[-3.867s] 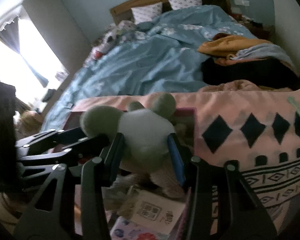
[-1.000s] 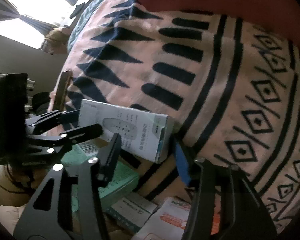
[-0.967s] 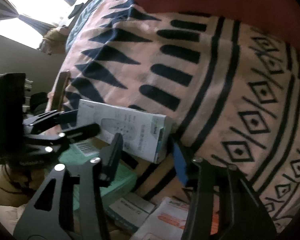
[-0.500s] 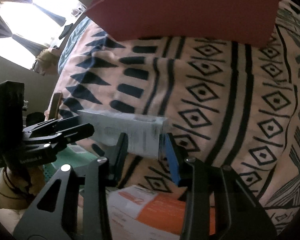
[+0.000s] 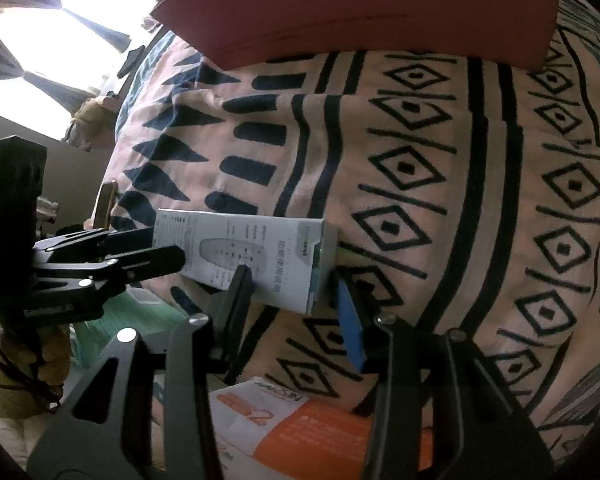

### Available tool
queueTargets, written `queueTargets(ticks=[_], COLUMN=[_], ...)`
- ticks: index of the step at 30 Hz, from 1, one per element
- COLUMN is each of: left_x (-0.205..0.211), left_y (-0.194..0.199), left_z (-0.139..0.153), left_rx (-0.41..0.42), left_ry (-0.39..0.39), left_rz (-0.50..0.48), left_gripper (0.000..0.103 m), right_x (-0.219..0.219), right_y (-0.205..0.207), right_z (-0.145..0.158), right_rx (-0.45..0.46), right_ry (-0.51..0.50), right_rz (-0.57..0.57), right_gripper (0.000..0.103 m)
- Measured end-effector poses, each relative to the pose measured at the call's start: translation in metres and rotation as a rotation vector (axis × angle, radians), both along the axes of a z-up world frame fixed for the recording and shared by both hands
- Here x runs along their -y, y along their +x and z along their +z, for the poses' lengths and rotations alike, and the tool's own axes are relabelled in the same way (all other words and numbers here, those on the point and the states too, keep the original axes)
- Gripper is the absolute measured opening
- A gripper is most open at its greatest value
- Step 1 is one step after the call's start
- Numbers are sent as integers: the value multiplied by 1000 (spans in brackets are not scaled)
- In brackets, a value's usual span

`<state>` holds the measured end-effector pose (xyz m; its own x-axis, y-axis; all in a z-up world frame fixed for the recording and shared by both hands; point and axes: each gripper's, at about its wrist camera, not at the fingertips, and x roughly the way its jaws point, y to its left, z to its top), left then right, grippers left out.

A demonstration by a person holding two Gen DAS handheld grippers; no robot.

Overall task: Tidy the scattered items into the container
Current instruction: 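Lift the white box with both grippers off the blanket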

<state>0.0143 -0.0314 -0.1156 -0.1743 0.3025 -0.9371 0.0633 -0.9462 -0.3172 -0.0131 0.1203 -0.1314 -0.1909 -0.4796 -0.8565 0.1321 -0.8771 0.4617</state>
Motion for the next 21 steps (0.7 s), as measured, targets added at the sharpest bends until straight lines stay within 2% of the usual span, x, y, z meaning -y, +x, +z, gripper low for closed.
queueTargets(ticks=[6, 11, 21], left_x=[2, 3, 1], left_y=[5, 4, -1], left_z=[7, 29, 73], left_rx=[2, -57, -186], left_ry=[27, 20, 24], left_rz=[-2, -28, -31], left_gripper=[50, 50, 50], right_x=[0, -4, -10], right_y=[4, 10, 17], right_z=[5, 22, 75], right_rx=[-14, -43, -155], right_ry=[27, 21, 23], right_rz=[-49, -80, -100], right_gripper=[45, 45, 45])
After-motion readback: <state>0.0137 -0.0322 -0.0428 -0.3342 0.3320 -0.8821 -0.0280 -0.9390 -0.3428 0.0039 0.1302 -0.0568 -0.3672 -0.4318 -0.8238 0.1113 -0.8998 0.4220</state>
